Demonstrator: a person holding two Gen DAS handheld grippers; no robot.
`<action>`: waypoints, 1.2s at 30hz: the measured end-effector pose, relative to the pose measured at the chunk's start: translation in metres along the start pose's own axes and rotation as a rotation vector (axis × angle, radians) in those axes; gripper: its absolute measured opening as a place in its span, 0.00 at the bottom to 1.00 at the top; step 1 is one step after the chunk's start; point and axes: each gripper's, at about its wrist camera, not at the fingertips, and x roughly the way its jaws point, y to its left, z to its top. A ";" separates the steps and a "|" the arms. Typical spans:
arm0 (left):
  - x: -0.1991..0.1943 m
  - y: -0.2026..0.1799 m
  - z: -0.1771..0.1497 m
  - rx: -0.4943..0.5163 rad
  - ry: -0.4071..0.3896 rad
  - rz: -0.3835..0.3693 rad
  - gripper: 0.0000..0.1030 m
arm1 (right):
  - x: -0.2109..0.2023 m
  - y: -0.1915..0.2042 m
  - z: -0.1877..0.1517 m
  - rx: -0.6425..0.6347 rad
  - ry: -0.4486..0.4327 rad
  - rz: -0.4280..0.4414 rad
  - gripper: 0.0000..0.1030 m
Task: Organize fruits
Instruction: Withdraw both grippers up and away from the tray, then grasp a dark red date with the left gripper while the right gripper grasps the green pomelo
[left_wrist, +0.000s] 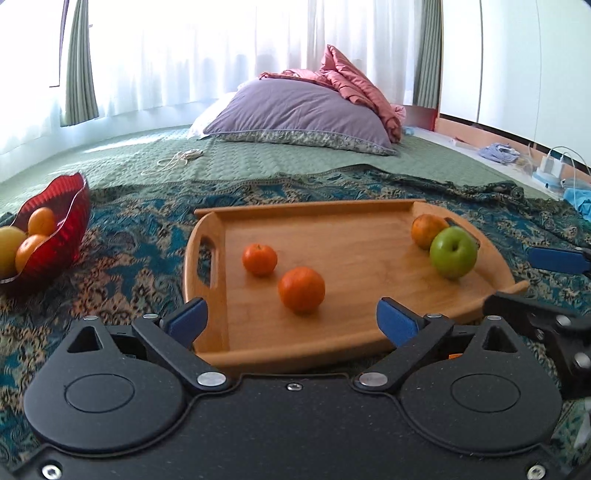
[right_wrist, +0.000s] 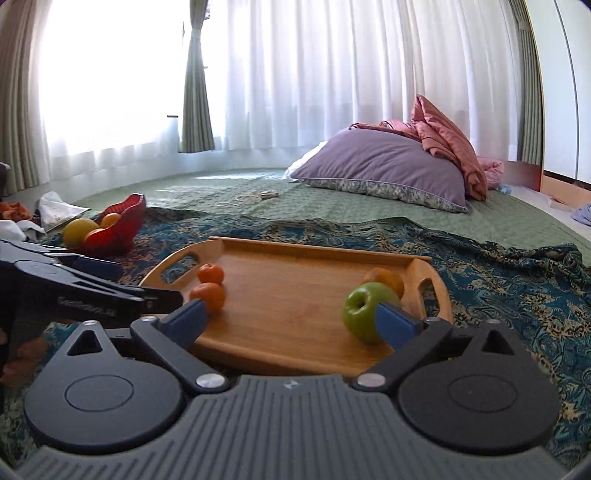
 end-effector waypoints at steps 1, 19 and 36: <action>0.001 0.001 -0.003 -0.005 0.003 0.002 0.95 | -0.003 0.003 -0.003 -0.005 -0.004 0.004 1.00; -0.013 0.005 -0.040 -0.012 -0.028 0.025 0.98 | -0.028 0.030 -0.048 -0.019 -0.042 -0.020 1.00; -0.001 -0.002 -0.052 -0.020 0.015 0.025 0.98 | -0.015 0.045 -0.064 -0.057 0.020 0.001 1.00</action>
